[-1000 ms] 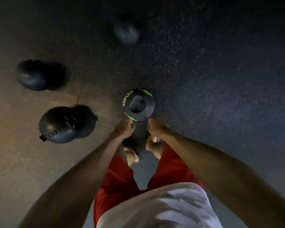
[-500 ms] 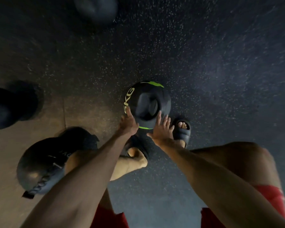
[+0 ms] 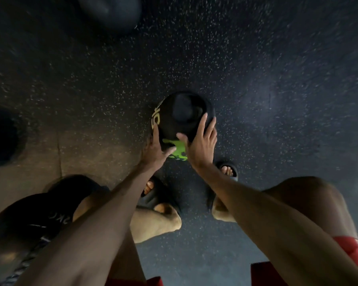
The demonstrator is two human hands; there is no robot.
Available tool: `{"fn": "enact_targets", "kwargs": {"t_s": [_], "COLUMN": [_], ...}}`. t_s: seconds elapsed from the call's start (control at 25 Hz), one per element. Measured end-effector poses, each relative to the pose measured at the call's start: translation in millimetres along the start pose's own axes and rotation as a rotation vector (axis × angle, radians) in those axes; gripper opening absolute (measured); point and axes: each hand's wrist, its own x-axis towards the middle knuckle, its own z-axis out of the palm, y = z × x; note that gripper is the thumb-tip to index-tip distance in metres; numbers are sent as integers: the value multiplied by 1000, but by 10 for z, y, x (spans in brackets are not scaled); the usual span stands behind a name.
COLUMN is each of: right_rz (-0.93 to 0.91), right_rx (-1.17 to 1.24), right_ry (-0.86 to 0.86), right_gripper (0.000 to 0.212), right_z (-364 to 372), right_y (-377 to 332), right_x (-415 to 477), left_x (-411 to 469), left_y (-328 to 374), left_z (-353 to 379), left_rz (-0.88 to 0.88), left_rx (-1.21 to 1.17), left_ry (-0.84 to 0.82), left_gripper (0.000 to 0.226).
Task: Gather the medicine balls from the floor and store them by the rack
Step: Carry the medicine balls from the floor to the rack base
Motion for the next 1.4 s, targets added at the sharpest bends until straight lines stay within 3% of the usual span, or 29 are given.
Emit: {"fn": "enact_targets", "kwargs": {"t_s": [0.16,0.32,0.44,0.64,0.84,1.0,1.16,1.32,1.4], "right_rz": [103,-70,-162,-59,71,-50,-179,3,104], "right_rx": [66,-48,-66,21,138,216,306,386,494], "right_ry": [-28,12,158,273,143,27,166,240,243], "right_gripper": [91,80,79,68,58,54,63,60,55], "right_z": [-466,-534,-480,-920,-1525,-1599,-1415,-1585,-1828], "right_y": [-609,-486,-289,-587,-805,-913,-969,-1116,-1194], "right_x": [1101,1143,1315,2661,4218,4577,4195,4676,5077], "left_x": [412,1141,1686,2422,2605,3016,3647,4238,4513], "left_y": [315,916,1366,1855,1988,2305,2639,3185,3489], "left_z": [-192,-648,-792,-878,-677,-1106,-1937,-2149,-2240], "left_rz": [72,29,52,86,287,6,-205,-374,-347], "left_rx": [76,160,122,-139,-164,-302,-237,-178,-129], "left_ry": [65,88,119,340,476,464,380,399,425], "left_gripper": [126,114,98,66,69,61,60,66,64]}}
